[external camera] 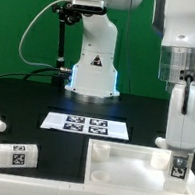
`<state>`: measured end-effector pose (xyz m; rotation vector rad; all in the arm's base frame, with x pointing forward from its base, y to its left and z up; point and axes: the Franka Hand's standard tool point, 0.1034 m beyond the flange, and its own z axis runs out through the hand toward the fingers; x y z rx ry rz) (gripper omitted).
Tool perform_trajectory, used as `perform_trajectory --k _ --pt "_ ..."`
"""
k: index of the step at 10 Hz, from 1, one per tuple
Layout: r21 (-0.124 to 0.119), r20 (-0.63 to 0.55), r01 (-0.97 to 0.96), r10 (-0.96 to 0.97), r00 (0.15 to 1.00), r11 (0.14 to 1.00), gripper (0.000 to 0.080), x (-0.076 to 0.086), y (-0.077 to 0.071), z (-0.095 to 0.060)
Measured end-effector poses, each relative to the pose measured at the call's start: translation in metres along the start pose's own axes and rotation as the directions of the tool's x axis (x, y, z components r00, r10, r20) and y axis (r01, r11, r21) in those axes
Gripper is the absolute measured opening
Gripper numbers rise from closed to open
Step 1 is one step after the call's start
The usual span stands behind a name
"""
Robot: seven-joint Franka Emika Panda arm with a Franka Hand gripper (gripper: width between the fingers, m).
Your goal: Assemble one leg
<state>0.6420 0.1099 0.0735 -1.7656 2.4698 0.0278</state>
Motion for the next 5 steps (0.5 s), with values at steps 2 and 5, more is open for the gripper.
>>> perform_trajectory --k 2,5 --pt "-0.001 0.0 0.013 -0.013 1.0 1.0 0.0341 0.0 0.0 0.0" --pt "0.031 0.028 0.068 -0.069 0.997 0.997 0.0618 -0.009 -0.006 -0.027"
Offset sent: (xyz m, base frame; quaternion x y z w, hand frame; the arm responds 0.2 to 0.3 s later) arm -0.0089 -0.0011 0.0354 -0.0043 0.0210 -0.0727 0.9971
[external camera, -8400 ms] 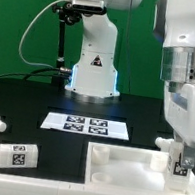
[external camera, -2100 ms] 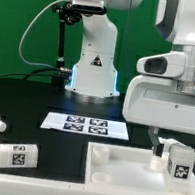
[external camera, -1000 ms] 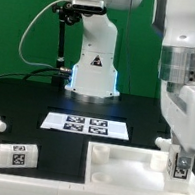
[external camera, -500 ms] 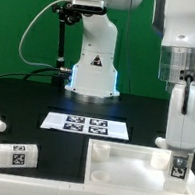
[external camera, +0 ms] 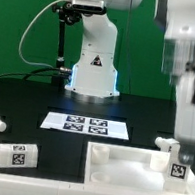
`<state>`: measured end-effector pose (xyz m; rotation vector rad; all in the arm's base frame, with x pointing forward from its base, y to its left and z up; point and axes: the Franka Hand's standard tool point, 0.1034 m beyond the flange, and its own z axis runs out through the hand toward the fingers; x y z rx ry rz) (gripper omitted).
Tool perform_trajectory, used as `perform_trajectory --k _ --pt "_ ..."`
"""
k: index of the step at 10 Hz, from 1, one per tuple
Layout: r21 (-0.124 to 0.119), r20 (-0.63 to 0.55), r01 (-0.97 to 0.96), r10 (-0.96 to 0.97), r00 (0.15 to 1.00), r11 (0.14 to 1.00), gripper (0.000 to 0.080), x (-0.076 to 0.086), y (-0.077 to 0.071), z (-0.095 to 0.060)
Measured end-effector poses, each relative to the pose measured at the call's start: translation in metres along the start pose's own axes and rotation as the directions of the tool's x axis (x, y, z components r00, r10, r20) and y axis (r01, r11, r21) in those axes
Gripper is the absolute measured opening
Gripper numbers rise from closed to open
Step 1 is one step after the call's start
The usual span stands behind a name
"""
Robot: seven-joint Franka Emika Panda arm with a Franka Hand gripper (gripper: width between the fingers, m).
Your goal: Assemble one leg
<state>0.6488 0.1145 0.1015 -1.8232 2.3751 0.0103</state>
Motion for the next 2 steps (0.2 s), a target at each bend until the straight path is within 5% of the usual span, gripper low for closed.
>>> perform_trajectory --k 2 --pt "0.0 0.01 0.019 -0.019 1.0 1.0 0.0643 -0.0038 -0.0024 -0.01"
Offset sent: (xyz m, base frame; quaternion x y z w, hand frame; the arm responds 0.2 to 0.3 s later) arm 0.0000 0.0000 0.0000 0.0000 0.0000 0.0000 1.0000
